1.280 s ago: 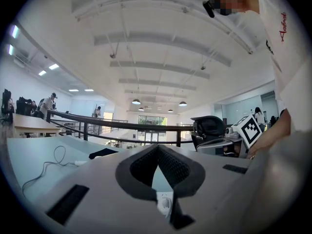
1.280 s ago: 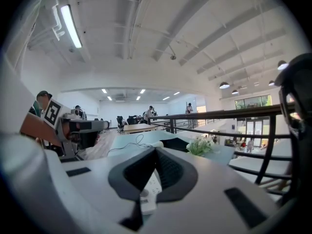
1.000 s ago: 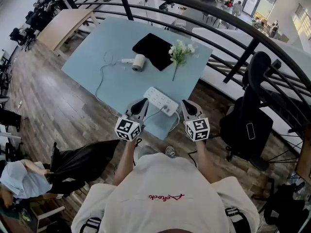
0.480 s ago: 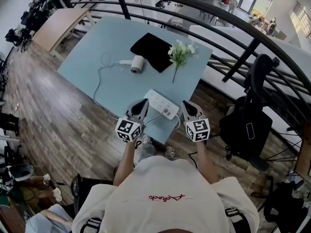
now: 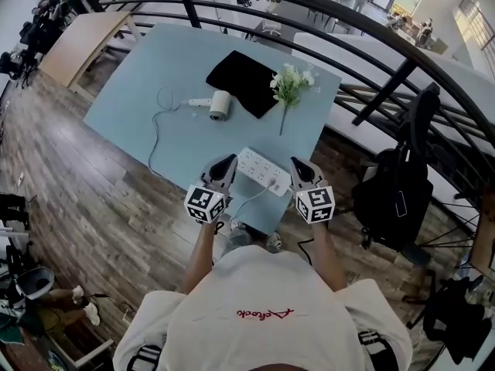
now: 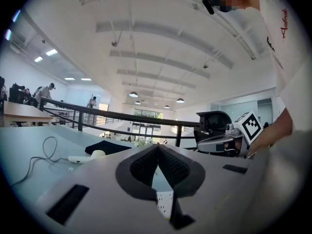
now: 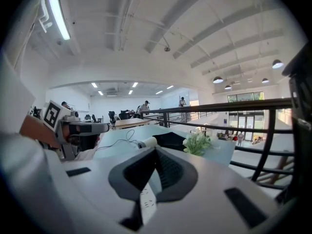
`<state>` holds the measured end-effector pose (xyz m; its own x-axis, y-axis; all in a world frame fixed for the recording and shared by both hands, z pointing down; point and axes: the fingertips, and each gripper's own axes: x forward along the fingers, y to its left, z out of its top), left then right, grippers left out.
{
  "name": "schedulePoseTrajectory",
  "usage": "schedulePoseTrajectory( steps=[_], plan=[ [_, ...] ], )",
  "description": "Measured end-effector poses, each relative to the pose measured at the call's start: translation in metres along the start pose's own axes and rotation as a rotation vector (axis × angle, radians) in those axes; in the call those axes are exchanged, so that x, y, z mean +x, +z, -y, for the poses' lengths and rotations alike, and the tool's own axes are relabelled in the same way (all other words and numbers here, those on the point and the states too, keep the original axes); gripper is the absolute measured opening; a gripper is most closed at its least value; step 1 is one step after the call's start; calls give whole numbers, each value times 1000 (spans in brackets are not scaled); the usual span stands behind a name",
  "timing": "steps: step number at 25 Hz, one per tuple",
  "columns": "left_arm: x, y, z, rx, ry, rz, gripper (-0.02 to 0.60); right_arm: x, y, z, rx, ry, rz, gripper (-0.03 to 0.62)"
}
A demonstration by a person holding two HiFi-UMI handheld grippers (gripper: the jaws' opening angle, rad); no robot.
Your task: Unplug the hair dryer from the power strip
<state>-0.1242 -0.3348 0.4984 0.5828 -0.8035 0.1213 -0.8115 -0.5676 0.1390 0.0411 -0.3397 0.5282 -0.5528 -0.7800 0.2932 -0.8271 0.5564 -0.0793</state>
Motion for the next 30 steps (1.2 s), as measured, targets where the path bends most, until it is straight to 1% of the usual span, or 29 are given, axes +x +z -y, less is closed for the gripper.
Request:
schedulePoseTrajectory(
  steps=[6,13,21,30],
  plan=[
    [10,-6,-18,2,-40,-31,9,13,-5,-4,14,-27,-26,17],
    [15,-26,-28,-6,-73,-78,9,15,-26,-6,41,-52,-69,17],
    [22,-50,-24,-19,-104,-121,9,9,-56,-11,76,-61,-119,17],
    [24,-84,-19,-61,-103,-156,9,1,-92,-20,109,-51,-176,17]
  ],
)
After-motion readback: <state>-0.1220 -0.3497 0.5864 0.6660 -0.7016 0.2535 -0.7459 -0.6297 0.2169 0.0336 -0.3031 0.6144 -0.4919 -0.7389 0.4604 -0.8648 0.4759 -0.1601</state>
